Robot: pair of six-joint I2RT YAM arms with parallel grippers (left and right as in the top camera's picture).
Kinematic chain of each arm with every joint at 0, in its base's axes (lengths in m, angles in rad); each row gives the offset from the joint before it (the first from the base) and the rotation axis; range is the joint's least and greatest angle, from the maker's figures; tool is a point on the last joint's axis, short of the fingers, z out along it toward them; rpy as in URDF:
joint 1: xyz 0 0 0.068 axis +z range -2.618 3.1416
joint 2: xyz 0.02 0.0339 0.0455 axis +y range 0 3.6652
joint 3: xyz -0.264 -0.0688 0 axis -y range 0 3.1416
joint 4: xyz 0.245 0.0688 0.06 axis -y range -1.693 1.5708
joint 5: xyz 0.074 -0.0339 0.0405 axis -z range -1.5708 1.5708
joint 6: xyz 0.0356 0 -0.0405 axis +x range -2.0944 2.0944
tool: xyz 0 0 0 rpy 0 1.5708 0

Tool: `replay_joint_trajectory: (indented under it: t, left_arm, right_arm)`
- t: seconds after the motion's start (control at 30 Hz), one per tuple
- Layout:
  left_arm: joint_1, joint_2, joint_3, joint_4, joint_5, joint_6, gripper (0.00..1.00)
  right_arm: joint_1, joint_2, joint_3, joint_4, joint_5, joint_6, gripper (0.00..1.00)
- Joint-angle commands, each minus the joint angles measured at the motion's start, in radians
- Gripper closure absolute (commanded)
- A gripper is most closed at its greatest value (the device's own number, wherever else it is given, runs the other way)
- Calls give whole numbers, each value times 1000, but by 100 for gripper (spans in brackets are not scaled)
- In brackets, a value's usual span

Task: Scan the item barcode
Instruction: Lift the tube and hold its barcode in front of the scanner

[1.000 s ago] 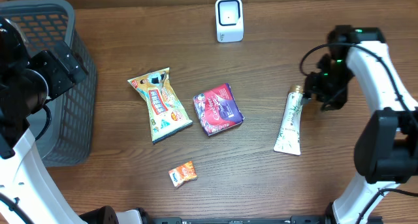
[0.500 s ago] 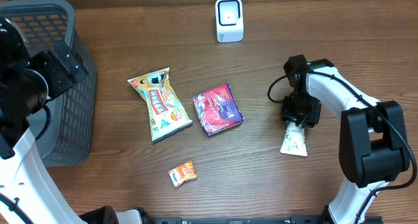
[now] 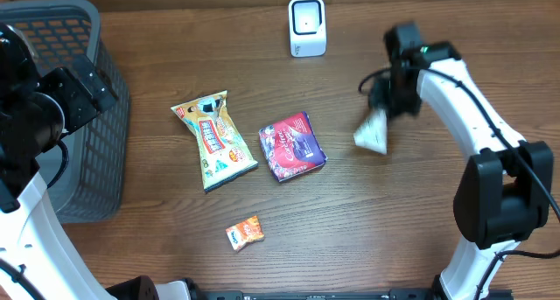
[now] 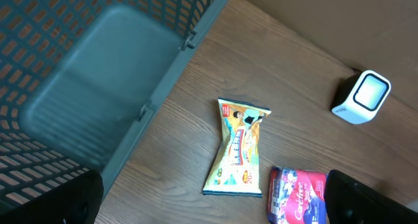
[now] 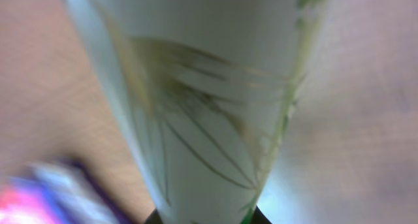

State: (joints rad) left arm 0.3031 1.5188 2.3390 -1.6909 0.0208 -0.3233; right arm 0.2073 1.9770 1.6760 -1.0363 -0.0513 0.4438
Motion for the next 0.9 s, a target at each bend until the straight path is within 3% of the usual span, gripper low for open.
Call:
replay_joint_trajectory:
  t: [0.0, 0.2, 0.47, 0.87]
  left_arm:
    - [6, -2, 4, 2, -10, -14, 0]
    - [6, -2, 4, 2, -10, -14, 0]
    - [6, -2, 4, 2, -10, -14, 0]
    - [6, -2, 4, 2, -10, -14, 0]
  right_arm:
    - [1, -17, 92, 197, -134, 6, 96]
    - [9, 50, 92, 702, -208, 248, 96]
    - [89, 250, 95, 1131, -217, 503, 96]
    - [150, 336, 176, 1144, -169, 464, 96]
